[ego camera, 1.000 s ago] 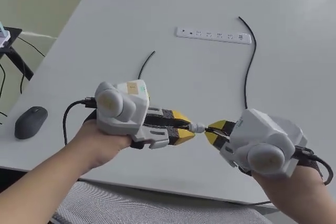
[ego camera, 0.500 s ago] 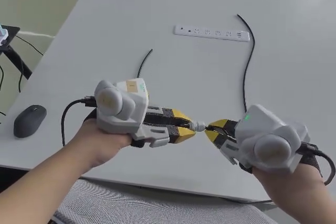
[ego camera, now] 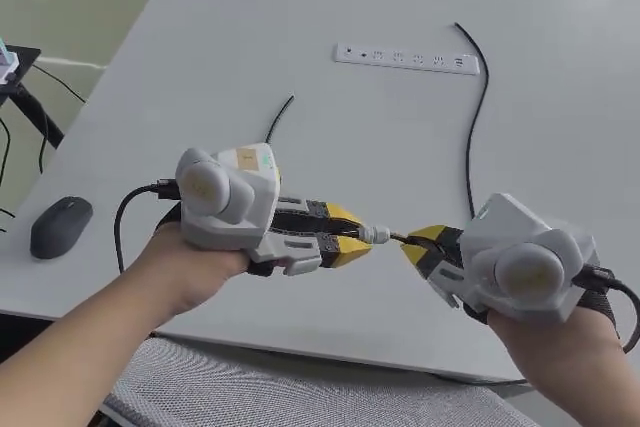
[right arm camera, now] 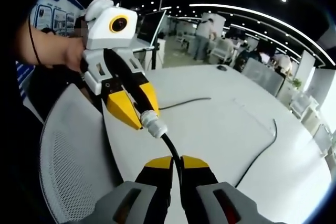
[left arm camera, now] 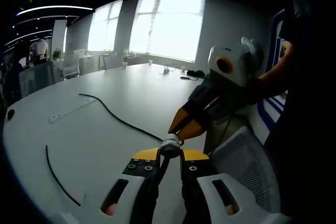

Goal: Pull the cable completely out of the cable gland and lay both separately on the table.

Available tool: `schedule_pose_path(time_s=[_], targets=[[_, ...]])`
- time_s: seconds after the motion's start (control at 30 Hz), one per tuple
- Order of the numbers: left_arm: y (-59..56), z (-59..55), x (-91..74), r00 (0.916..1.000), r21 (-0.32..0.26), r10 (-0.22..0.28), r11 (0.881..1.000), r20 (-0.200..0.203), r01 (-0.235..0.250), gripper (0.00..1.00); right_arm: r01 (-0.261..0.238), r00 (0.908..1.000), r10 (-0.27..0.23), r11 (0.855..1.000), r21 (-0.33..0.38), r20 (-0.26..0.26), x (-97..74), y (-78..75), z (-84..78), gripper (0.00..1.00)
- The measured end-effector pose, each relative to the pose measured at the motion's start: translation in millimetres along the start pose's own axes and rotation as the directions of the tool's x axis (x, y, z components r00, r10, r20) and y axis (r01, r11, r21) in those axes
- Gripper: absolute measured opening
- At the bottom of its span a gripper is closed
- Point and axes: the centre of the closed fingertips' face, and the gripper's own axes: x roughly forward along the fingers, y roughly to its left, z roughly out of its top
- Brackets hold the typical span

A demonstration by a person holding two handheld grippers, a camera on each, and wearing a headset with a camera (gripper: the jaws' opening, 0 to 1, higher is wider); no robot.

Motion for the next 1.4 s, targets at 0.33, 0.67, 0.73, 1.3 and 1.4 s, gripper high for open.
schedule_pose_path(time_s=[0.33, 0.67, 0.73, 1.3, 1.4], targets=[[-1.2, -0.1, -0.9, 1.0, 0.001, 0.001, 1.0, 0.008, -0.001, 0.15, 0.046, 0.9981, -0.041, 0.994, 0.096, -0.047, 1.8, -13.2, -21.8, 0.0], [-1.9, 1.0, -0.2, 0.9999, 0.004, 0.002, 1.0, 0.013, -0.002, 0.15, 0.083, 0.9942, -0.061, 0.957, 0.278, -0.088, 3.7, -23.5, -45.2, 0.0], [-2.4, 0.0, -0.1, 0.9999, 0.005, 0.001, 1.0, 0.011, -0.001, 0.15, 0.087, 0.9931, -0.059, 0.95, 0.298, -0.101, 5.4, -23.8, -51.5, 0.0], [-3.5, -6.0, -1.4, 1.0, -0.002, 0.009, 1.0, 0.0, -0.009, 0.15, 0.105, 0.9894, -0.061, 0.927, 0.359, -0.132, 5.9, -22.3, -73.6, 0.0], [-4.6, -3.7, -2.2, 0.9999, 0.0, 0.012, 1.0, 0.0, -0.012, 0.15, 0.102, 0.991, -0.066, 0.937, 0.334, -0.117, 3.5, -23.4, -72.4, 0.01]])
